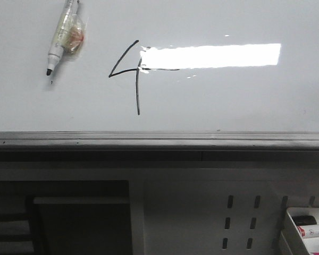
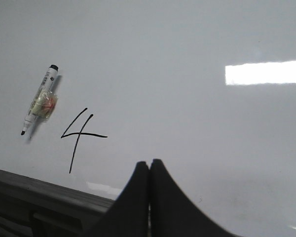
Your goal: Write number 4 on whiteboard
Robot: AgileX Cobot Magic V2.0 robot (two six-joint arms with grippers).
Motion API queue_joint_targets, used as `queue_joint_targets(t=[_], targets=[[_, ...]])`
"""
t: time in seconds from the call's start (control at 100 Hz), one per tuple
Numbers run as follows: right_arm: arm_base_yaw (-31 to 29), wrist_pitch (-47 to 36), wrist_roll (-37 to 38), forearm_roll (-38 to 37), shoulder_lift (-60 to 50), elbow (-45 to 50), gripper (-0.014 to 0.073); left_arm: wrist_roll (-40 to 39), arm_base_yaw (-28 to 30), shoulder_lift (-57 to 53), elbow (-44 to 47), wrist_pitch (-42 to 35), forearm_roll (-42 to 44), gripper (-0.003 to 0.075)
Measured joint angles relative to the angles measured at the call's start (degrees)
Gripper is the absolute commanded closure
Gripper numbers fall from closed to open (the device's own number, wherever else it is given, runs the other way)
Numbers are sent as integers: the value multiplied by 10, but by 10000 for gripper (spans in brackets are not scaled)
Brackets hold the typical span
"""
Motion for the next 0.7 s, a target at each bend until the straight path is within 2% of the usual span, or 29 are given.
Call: queue_joint_targets(t=[0.3,0.46,0.54,0.7], targets=[[0,-2,0,0,0,0,659,0,0,0,0,0,0,741],[0,-54,1,-7,0,4,659,0,0,0,0,1,0,741],[0,-76,51,-102,0,8,659,0,0,0,0,1,0,741],[-6,-108,311,-422,0,33,659,0,0,0,0,1,0,741]])
